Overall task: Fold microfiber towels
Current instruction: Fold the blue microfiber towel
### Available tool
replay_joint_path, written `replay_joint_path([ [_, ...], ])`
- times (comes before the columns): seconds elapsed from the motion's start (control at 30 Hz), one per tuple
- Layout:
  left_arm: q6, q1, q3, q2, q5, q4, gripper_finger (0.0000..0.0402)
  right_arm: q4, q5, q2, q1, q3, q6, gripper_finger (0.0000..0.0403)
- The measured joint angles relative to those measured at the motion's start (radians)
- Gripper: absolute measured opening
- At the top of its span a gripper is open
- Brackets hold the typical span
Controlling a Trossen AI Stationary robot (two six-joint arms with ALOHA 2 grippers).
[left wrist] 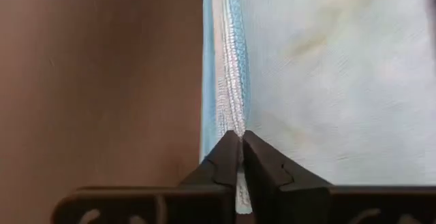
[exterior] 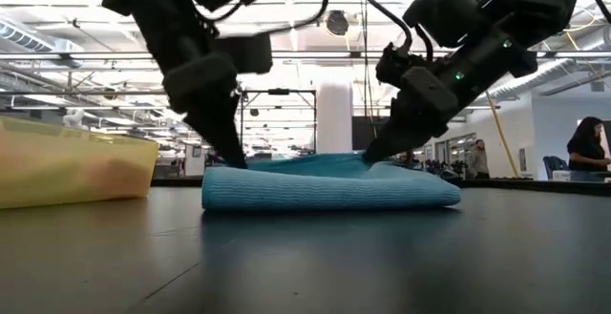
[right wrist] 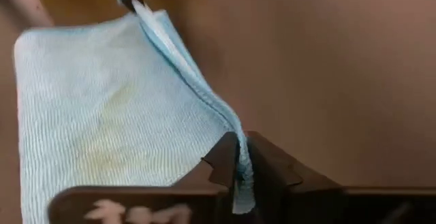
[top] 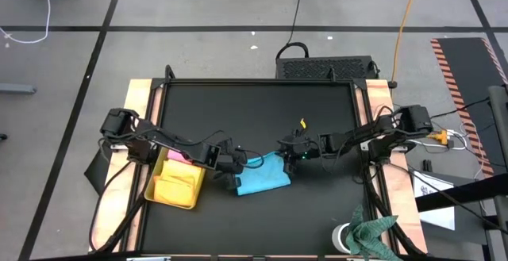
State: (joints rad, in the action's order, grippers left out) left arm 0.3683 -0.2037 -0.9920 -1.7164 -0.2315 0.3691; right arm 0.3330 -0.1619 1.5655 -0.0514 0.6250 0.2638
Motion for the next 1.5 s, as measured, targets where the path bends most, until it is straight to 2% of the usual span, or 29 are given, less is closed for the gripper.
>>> replay_joint_path([
  [0.1,0.017,0.006,0.003,-0.007,0.028,0.031,0.0058,0.034,-0.007,0.000,0.006,0.000,-0.024,0.0069],
  [0.23,0.084,0.021,0.000,0.032,0.052,0.143,0.0131,0.031,-0.107,-0.045,0.004,0.000,-0.011,0.0129],
  [0.3,0.144,0.023,-0.001,0.062,0.030,0.177,0.0159,0.036,-0.126,-0.073,-0.007,0.001,0.010,0.0147],
  [0.33,0.173,0.019,-0.001,0.074,0.006,0.189,0.0169,0.032,-0.108,-0.083,-0.015,0.000,0.011,0.0151],
  [0.43,0.197,-0.004,-0.001,0.098,-0.001,0.177,0.0183,0.051,0.070,-0.084,-0.024,0.001,0.013,0.0143],
  [0.5,0.166,-0.016,0.000,0.098,0.031,0.104,0.0180,0.059,0.129,-0.059,-0.022,0.001,0.021,0.0123],
  [0.63,0.123,-0.012,0.035,0.035,0.110,-0.093,0.0149,0.062,0.133,0.017,0.005,0.000,0.021,0.0063],
  [0.77,0.085,0.005,0.061,-0.062,0.129,-0.144,0.0110,0.082,0.120,0.106,0.035,0.000,0.010,0.0008],
  [0.83,0.037,0.018,0.059,-0.089,0.098,-0.147,0.0095,0.057,0.066,0.131,0.036,0.000,0.023,0.0007],
  [0.93,-0.099,0.039,0.054,-0.105,0.026,-0.172,0.0082,-0.069,-0.045,0.116,-0.011,0.003,0.110,0.0003],
  [1.0,-0.200,0.050,0.056,-0.097,-0.026,-0.172,0.0076,-0.177,-0.134,0.086,-0.079,-0.002,0.228,0.0001],
  [1.07,-0.284,0.058,0.054,-0.069,-0.065,-0.165,0.0072,-0.189,-0.209,0.064,-0.165,-0.010,0.378,0.0001],
  [1.2,-0.334,0.059,0.052,0.037,-0.123,-0.155,0.0070,-0.177,-0.266,0.008,-0.331,-0.012,0.511,0.0001],
  [1.33,-0.280,0.038,0.053,0.107,-0.078,-0.169,0.0069,-0.109,-0.363,-0.029,-0.397,-0.010,0.509,0.0000],
  [1.5,-0.261,-0.015,0.052,0.069,0.090,-0.256,0.0069,-0.090,-0.351,-0.018,-0.343,-0.011,0.381,0.0000],
])
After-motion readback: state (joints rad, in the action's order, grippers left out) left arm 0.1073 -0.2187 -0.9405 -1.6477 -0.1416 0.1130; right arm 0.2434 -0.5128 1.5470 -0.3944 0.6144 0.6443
